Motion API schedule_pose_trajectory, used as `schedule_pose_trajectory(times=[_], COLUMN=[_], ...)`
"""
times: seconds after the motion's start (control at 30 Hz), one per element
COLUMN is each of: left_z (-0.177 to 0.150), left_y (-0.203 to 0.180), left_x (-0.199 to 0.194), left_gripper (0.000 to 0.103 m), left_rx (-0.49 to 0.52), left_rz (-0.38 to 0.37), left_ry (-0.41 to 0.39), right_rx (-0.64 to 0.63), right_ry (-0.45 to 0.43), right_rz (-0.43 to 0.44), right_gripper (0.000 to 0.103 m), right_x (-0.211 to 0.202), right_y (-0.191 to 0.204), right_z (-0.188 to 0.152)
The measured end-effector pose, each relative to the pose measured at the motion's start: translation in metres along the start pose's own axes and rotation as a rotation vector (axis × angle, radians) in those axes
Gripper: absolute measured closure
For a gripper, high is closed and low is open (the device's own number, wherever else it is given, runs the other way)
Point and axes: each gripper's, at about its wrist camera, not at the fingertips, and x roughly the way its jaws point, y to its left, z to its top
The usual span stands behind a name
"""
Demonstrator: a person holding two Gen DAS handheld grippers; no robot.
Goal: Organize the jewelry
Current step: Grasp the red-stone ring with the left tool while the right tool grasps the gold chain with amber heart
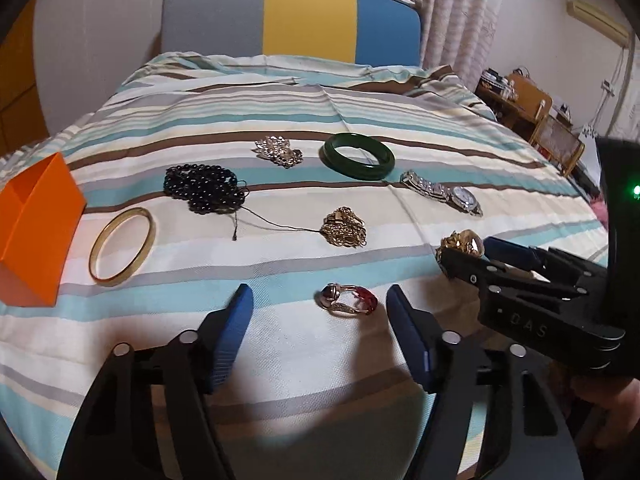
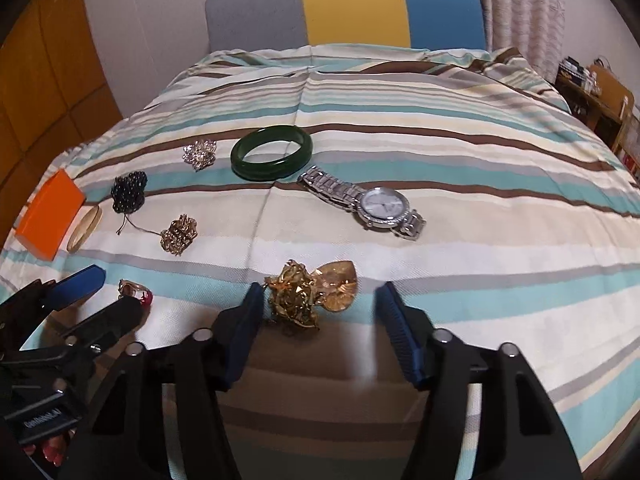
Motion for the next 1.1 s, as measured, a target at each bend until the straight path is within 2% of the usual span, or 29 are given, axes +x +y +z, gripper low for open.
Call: schedule_pose_trajectory(times=[0.2, 0.33, 0.43, 0.5, 0.63, 0.67, 1.1], left_z=[0.001, 0.002, 0.003, 0.003, 0.002, 0.002, 0.001], left_y=[-0.004, -0.004, -0.004, -0.003, -0.003, -0.003, 0.001], left_x=[0.005, 0.007, 0.007, 0.006, 0.004, 0.003, -0.001], left_gripper=[0.06, 0.075, 0.075, 0.075, 0.076, 0.091, 0.091], left_rx=[0.02, 0.018, 0.013, 0.008, 0.003, 0.004, -0.009], left_rz=[-0.004, -0.018, -0.032, -0.04, -0.057, -0.058, -0.089], left_ry=[0.007, 0.009, 0.005, 0.0, -0.004, -0.005, -0.017], right_rx=[-0.038, -0.031, -0.026, -0.026, -0.008, -0.003, 0.034], right_ry=[-0.002, -0.009, -0.02, -0.024, -0.023, -0.024, -0.078], right_rz=[0.011, 0.027, 0.04, 0.047, 0.064, 0.068, 0.1], right_gripper=[0.068, 0.07, 0.078, 0.088, 0.089, 0.089, 0.092], right_x=[0.002, 0.001, -0.002, -0.003, -0.003, -0.003, -0.014], right_y=[0.007, 0.005, 0.005, 0.005, 0.002, 0.001, -0.004], right_z=[0.0, 0.0, 0.0, -0.001, -0.001, -0.001, -0.002])
